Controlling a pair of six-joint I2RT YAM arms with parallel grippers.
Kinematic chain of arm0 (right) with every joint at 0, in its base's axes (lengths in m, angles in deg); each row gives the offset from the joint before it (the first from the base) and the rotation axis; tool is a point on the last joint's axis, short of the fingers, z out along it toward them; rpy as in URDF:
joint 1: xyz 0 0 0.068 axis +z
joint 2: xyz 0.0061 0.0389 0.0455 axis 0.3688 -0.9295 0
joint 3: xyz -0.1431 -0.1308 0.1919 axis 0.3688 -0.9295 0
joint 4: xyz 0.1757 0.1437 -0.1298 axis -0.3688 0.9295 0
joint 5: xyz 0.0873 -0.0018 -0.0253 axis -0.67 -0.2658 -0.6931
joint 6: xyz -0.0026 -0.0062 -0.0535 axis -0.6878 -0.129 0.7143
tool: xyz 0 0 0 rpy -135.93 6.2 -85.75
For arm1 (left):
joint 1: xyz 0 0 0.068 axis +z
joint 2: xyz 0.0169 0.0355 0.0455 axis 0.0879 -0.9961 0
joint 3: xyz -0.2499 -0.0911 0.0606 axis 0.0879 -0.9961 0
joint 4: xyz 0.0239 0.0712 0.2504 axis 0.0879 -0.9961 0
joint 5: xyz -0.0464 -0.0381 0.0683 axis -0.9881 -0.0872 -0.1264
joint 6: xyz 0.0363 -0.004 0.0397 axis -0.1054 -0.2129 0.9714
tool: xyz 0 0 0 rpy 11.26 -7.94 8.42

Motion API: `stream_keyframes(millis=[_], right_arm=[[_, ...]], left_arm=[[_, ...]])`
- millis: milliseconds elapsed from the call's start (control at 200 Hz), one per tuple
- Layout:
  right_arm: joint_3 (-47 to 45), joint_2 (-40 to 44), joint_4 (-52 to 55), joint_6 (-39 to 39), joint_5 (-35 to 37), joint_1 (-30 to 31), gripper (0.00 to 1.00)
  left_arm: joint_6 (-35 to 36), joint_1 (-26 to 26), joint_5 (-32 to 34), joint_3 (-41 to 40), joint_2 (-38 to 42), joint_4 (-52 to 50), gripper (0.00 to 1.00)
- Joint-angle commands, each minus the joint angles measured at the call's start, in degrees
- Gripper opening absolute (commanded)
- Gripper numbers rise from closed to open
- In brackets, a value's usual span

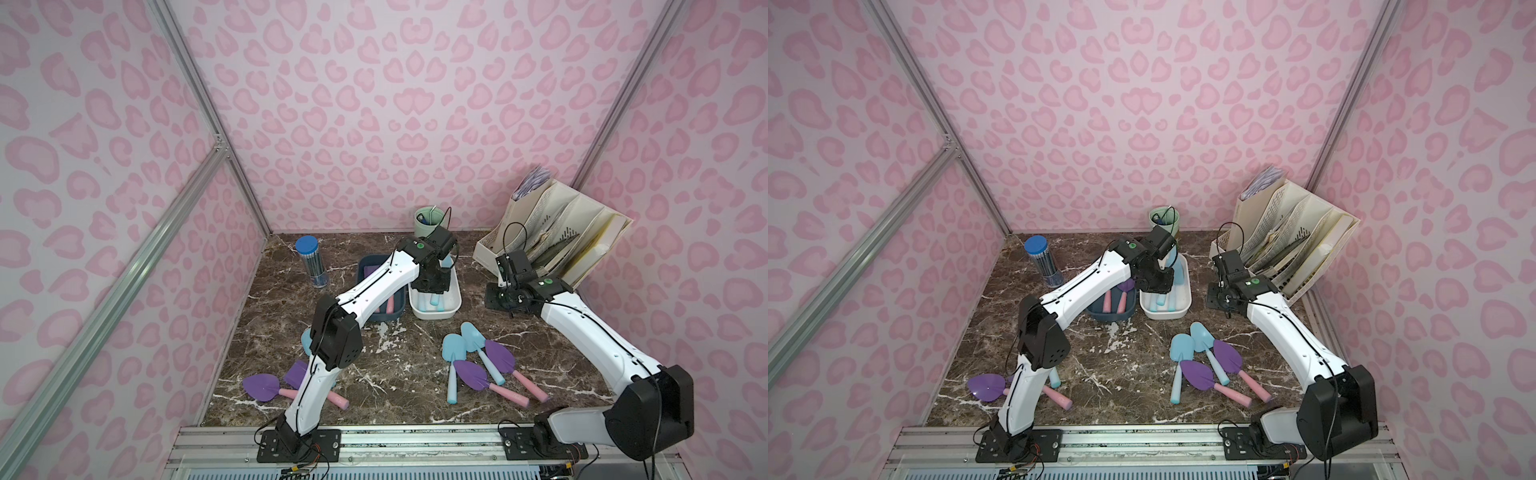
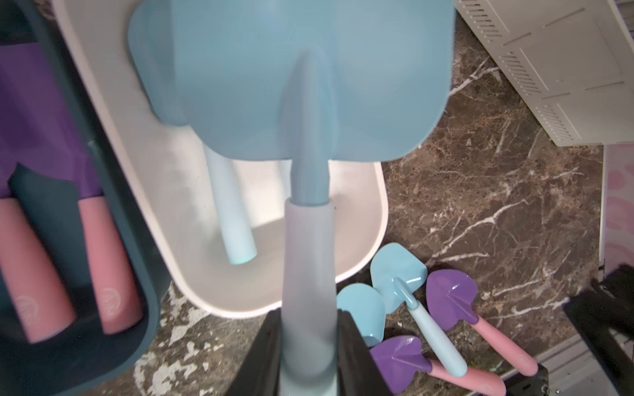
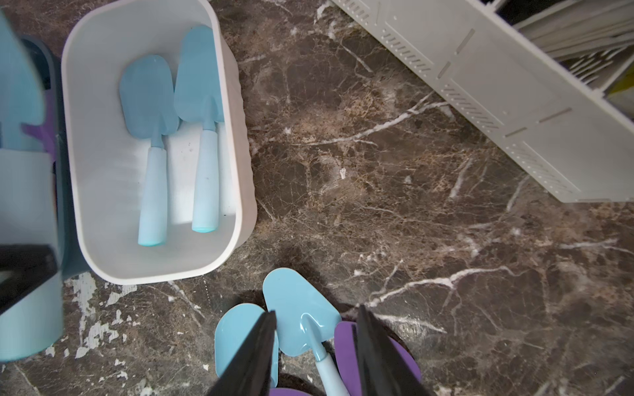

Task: Sort the small shovels by color and place them into the storage box
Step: Place the shovel in the storage box.

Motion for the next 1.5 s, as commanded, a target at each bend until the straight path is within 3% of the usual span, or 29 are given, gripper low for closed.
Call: stream_keyframes(millis=[0,270,510,1220,1500], right_arm=[[-0.1,0.2,-0.1,0.7,-0.5,0.1,0.44],[-0.6,1.0,0.1,1.0,-0.1,0.0,0.44],[-2.2,1.0,-1.1,0.8,-1.1,-0.1,0.44],[-2.1,-0.9,-2.5,0.8,-2.1,0.0,0.44],[-2.3,-1.2,-2.9,0.8,-2.2,-0.1,0.44]], left_arm=[[0.4,0.0,-0.7,2.6,-3.2,1.1,0.13],[0.0,0.4,2.3,9.4,-10.8,2.7,0.13],[-0.3,1.4,2.6,9.7,-13.8,2.0,0.14],[0.8,1.9,2.1,9.5,-16.5,-1.3,0.17],[0.9,1.9,2.4,9.5,-17.1,-1.6,0.23]])
